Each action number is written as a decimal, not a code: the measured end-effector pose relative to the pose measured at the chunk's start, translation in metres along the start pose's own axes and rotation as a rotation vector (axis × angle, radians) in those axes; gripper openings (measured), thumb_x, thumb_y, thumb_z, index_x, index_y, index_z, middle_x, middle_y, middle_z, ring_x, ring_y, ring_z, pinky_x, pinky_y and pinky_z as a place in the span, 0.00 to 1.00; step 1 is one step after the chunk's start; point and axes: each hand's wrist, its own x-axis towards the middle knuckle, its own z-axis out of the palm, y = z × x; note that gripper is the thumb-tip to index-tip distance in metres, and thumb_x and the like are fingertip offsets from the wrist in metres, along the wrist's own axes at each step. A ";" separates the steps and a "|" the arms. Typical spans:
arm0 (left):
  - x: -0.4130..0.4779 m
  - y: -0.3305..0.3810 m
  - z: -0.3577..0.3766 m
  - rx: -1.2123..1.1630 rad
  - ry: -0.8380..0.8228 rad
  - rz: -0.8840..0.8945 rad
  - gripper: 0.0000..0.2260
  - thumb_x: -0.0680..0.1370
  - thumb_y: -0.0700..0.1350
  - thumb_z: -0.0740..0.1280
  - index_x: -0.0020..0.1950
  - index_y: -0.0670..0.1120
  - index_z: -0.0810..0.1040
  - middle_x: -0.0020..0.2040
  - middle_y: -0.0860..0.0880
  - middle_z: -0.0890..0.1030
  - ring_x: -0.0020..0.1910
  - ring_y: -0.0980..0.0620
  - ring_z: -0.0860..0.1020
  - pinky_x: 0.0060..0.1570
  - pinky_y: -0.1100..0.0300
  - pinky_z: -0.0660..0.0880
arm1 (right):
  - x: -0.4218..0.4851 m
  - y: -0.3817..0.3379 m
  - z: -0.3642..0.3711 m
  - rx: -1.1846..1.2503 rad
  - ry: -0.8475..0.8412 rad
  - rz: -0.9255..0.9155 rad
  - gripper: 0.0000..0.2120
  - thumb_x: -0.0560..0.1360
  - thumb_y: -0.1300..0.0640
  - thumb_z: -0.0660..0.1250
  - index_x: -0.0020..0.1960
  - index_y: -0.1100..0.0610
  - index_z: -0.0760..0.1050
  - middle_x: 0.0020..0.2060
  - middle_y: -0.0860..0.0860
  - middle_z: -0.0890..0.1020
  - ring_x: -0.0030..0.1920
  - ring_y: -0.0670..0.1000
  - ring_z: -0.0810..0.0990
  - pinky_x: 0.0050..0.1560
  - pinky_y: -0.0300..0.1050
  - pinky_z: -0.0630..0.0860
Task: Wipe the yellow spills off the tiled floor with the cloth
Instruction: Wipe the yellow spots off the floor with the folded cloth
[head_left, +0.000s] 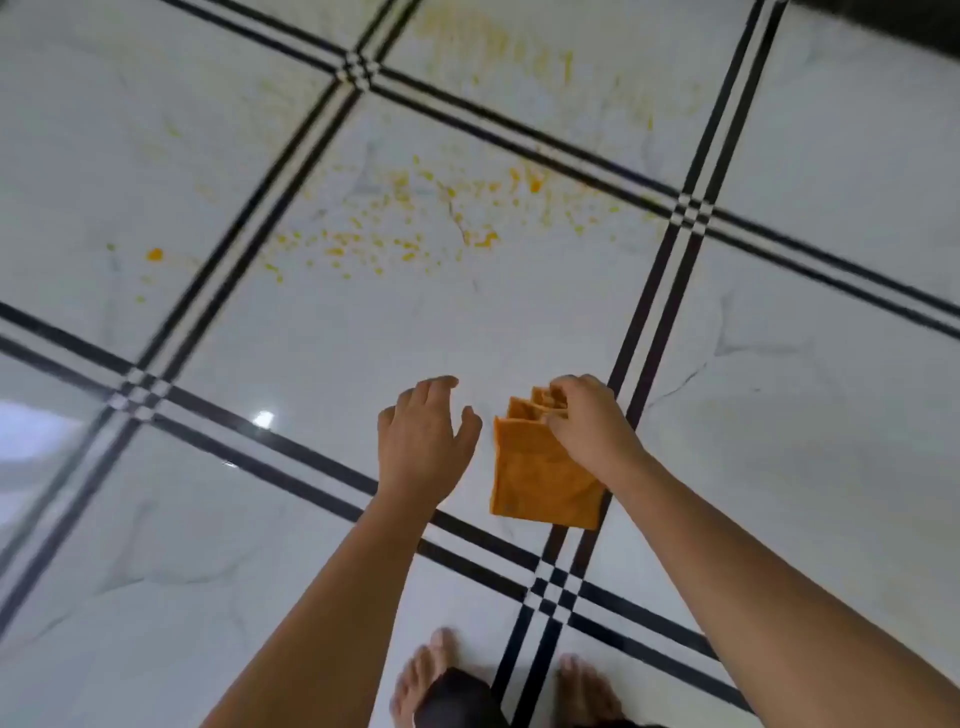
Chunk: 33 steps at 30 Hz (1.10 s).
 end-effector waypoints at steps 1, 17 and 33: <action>0.012 -0.007 0.017 -0.003 0.004 0.016 0.20 0.79 0.52 0.57 0.69 0.47 0.67 0.68 0.48 0.71 0.67 0.48 0.67 0.66 0.51 0.60 | 0.011 0.009 0.014 -0.046 -0.019 0.013 0.21 0.77 0.53 0.63 0.68 0.56 0.66 0.64 0.55 0.72 0.64 0.55 0.71 0.62 0.51 0.72; 0.132 -0.079 0.063 -0.057 0.360 -0.017 0.21 0.76 0.52 0.55 0.66 0.44 0.70 0.67 0.46 0.72 0.68 0.47 0.67 0.65 0.48 0.60 | 0.137 -0.049 0.017 -0.074 0.288 -0.231 0.09 0.75 0.57 0.65 0.54 0.57 0.76 0.53 0.57 0.78 0.57 0.59 0.73 0.55 0.50 0.68; 0.224 -0.169 0.044 0.023 0.485 -0.500 0.33 0.76 0.58 0.46 0.76 0.41 0.46 0.77 0.45 0.47 0.76 0.50 0.43 0.71 0.47 0.40 | 0.262 -0.087 0.089 -0.440 0.372 -0.202 0.27 0.75 0.36 0.38 0.74 0.36 0.47 0.77 0.49 0.51 0.76 0.60 0.44 0.70 0.65 0.46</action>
